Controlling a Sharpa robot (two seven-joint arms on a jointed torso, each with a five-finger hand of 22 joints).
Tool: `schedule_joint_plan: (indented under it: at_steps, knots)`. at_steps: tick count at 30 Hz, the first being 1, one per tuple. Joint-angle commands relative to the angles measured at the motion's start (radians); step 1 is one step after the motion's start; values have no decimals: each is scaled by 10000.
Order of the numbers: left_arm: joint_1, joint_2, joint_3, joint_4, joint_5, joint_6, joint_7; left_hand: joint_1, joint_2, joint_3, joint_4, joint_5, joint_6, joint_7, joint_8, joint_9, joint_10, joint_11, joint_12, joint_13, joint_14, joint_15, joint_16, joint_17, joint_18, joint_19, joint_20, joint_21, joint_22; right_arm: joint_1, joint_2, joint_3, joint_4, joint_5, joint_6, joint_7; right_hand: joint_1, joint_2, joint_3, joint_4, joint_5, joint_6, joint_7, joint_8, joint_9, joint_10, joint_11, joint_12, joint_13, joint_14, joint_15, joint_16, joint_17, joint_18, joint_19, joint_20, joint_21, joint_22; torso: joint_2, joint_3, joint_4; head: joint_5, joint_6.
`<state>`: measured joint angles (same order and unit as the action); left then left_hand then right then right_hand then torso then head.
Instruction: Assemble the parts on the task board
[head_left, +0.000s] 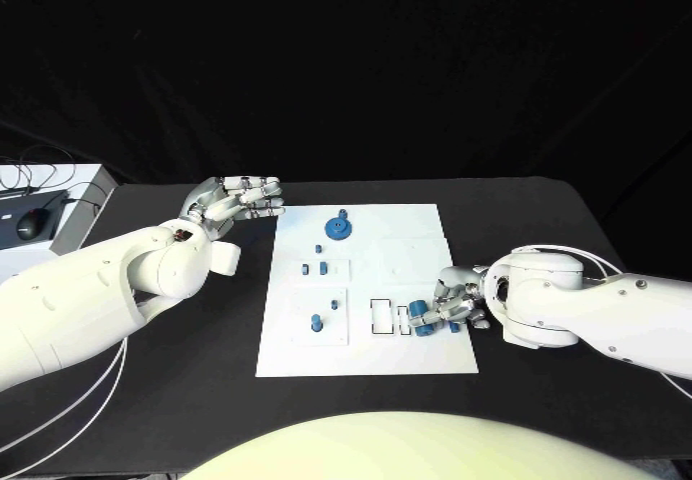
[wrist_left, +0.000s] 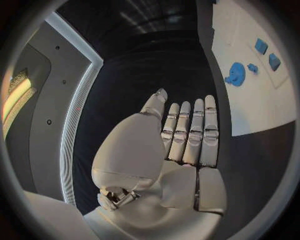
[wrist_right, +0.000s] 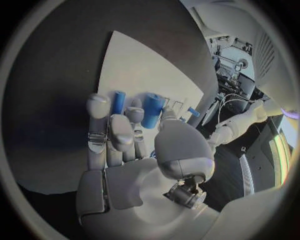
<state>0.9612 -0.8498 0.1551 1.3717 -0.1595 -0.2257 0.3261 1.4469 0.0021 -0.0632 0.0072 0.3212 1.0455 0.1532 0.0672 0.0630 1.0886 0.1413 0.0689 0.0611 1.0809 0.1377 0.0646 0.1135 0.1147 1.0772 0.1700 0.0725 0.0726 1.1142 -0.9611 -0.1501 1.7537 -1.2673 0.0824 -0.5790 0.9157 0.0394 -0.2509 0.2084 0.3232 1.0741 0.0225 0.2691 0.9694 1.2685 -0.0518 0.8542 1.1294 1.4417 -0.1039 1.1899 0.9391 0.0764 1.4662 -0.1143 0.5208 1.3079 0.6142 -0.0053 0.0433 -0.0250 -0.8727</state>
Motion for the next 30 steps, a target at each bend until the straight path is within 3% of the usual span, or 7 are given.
schedule_joint_plan:
  at_steps: [1,6,23,26,28,30]
  knots:
    - [-3,-10,4,38,57,233,45,-90,20,-4,56,-27,-4,-1,-25,-6,27,23,-22,-10,-52,-18,-29,16,34,-80,-16,-28,-13,-50,73,1,-77,-367,159,-59,-53,41,-4,50,33,-23,-71,47,17,43,10,64,13,8,-34,50,16,-168,160,-49,55,721,-5,5,4,15,1]
    - [-2,-27,4,56,63,272,18,-96,24,-17,85,-25,-8,2,-24,-6,21,23,-21,-10,-56,-16,-29,18,35,-83,-12,-30,-14,-111,198,1,-215,-578,182,-65,-14,84,-18,23,109,-34,-72,61,41,38,10,63,8,6,-35,49,24,-170,153,-50,58,719,-11,5,3,-3,1]
    - [-2,-52,4,87,72,355,-94,-103,25,-58,146,-22,-58,34,-28,-7,4,33,-20,-9,-55,-15,-29,25,41,-81,-8,-29,-15,-152,381,0,-412,-661,186,-50,351,276,-32,-519,2009,-113,-69,98,120,-45,13,30,-54,6,-32,52,96,-180,118,-49,123,726,-5,6,-5,22,1]
    - [-2,-49,4,87,78,371,-113,-111,37,-64,166,-28,-72,41,-26,-6,-1,34,-20,-9,-52,-14,-27,27,42,-80,-6,-28,-14,-153,382,0,-388,-584,121,-35,401,292,28,-637,2519,-125,-73,104,127,-54,10,25,-66,8,-34,55,114,-183,112,-50,140,729,-5,10,-10,39,1]
    - [-2,-48,4,90,84,391,-127,-111,51,-66,182,-21,-72,42,-24,-6,1,33,-18,-9,-50,-15,-27,30,43,-80,-6,-29,-14,-154,369,0,-358,-406,-3,-14,590,296,154,-821,3515,-131,-85,108,133,-45,-4,40,-62,10,-45,59,128,-190,118,-60,197,740,-5,11,-3,24,1]
    - [-2,-48,4,89,87,403,-137,-111,52,-66,183,-22,-72,41,-24,-6,1,33,-18,-9,-49,-16,-27,30,44,-79,-6,-28,-14,-154,353,0,-326,-232,-106,3,680,298,272,-961,4053,-141,-89,105,131,-50,-9,41,-63,10,-49,59,136,-196,116,-66,215,742,-5,12,-3,21,1]
